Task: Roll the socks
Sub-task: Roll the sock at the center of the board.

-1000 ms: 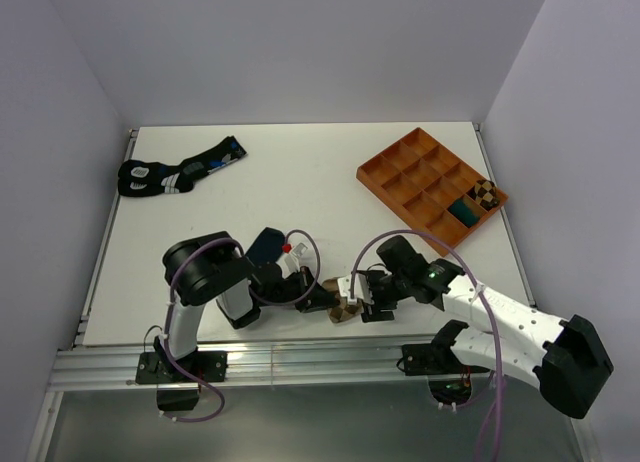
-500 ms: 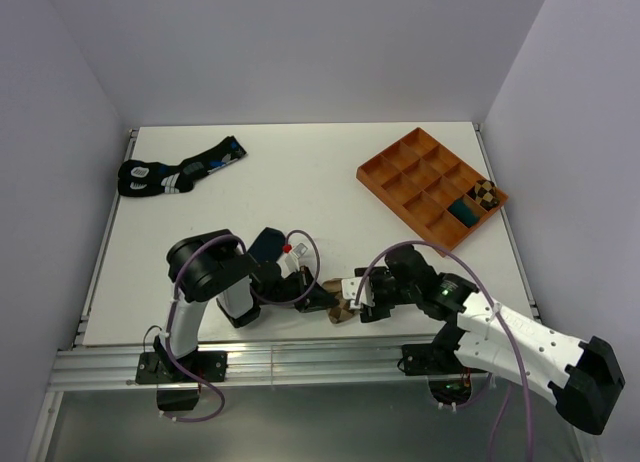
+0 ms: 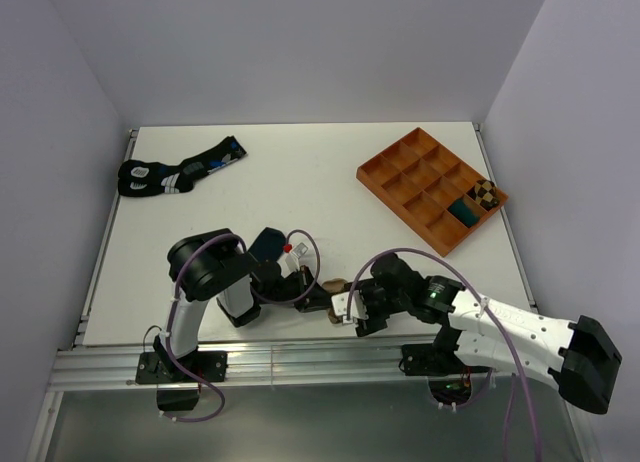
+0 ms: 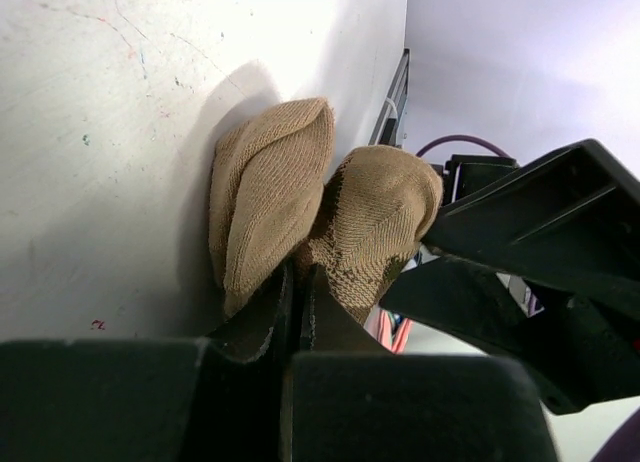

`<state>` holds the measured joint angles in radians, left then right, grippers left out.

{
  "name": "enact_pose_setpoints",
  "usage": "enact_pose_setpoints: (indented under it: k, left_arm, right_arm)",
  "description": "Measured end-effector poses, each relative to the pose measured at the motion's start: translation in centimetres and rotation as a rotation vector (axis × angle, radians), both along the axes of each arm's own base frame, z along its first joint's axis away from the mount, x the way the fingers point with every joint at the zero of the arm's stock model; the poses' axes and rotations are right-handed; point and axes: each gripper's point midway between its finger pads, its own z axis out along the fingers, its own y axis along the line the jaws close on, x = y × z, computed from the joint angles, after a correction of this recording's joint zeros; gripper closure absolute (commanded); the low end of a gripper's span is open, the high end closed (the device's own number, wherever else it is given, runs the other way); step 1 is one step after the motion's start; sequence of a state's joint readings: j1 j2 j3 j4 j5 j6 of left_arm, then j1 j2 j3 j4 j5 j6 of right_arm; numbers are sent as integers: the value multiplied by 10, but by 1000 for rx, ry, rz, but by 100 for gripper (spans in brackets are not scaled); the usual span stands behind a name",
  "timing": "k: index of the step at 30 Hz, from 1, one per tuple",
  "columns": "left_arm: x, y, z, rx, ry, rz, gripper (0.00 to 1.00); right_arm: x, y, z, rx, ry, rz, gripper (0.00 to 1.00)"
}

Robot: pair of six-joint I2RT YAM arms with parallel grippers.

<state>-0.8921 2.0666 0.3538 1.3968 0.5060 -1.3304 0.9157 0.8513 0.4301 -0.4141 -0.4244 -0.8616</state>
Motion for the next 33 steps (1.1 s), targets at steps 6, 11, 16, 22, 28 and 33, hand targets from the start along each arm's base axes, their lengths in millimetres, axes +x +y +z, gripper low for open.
enact_pose_setpoints:
  k: [6,11,16,22,28,33]
  left_arm:
    - [0,0,-1,5,5,-1,100]
    - [0,1,-3,18,17,-4,100]
    - [0,0,-3,28,29,-20,100]
    - [3,2,-2,75,30,-26,92]
    - [12,12,2,210,-32,23,76]
    - [26,25,6,336,-120,87,71]
  right_arm:
    - [1,5,-16,-47,-5,13,29]
    - [9,11,-24,-60,-17,3,32]
    - [15,15,-30,-74,-23,-3,46]
    - [17,19,-30,-123,16,-2,70]
    - [18,28,-30,-166,79,1,74]
    - [23,35,-29,-183,154,-14,72]
